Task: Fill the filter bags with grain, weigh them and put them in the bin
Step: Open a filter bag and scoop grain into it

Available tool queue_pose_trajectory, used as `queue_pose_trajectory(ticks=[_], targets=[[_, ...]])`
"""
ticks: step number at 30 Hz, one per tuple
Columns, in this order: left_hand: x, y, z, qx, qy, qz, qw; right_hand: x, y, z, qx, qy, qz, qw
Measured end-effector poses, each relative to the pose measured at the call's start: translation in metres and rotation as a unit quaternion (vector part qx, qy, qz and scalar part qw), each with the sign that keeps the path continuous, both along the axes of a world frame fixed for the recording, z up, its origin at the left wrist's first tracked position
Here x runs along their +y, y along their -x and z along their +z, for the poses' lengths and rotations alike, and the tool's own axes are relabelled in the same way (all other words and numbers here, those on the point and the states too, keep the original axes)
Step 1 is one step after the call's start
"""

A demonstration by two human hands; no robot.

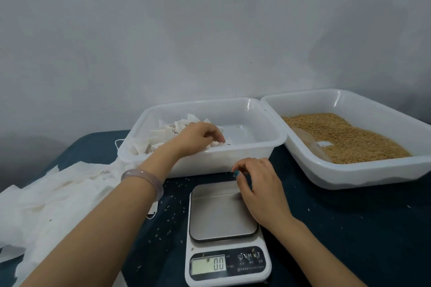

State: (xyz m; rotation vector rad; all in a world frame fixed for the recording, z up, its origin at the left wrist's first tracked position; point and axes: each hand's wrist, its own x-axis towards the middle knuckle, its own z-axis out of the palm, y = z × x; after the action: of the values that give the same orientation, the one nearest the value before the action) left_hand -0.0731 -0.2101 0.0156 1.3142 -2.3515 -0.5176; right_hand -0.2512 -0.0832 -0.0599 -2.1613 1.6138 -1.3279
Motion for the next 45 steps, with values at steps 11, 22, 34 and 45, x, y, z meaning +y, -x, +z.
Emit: queue_pose_trajectory(ticks=[11, 22, 34, 45], targets=[[0.11, -0.008, -0.044, -0.014, 0.397, 0.024, 0.918, -0.001, -0.001, -0.003, 0.008, 0.009, 0.006, 1.0], [0.105, -0.065, -0.061, -0.36, 0.149, 0.32, 0.864, -0.001, 0.0, -0.004, 0.0, -0.013, 0.007, 1.0], [0.1, -0.085, -0.063, -0.299, 0.15, 0.349, 0.876, -0.003, 0.002, -0.005, -0.001, -0.002, 0.003, 1.0], [0.104, -0.086, -0.059, -0.274, 0.147, 0.36, 0.879, -0.003, 0.002, -0.006, -0.001, -0.009, -0.002, 1.0]])
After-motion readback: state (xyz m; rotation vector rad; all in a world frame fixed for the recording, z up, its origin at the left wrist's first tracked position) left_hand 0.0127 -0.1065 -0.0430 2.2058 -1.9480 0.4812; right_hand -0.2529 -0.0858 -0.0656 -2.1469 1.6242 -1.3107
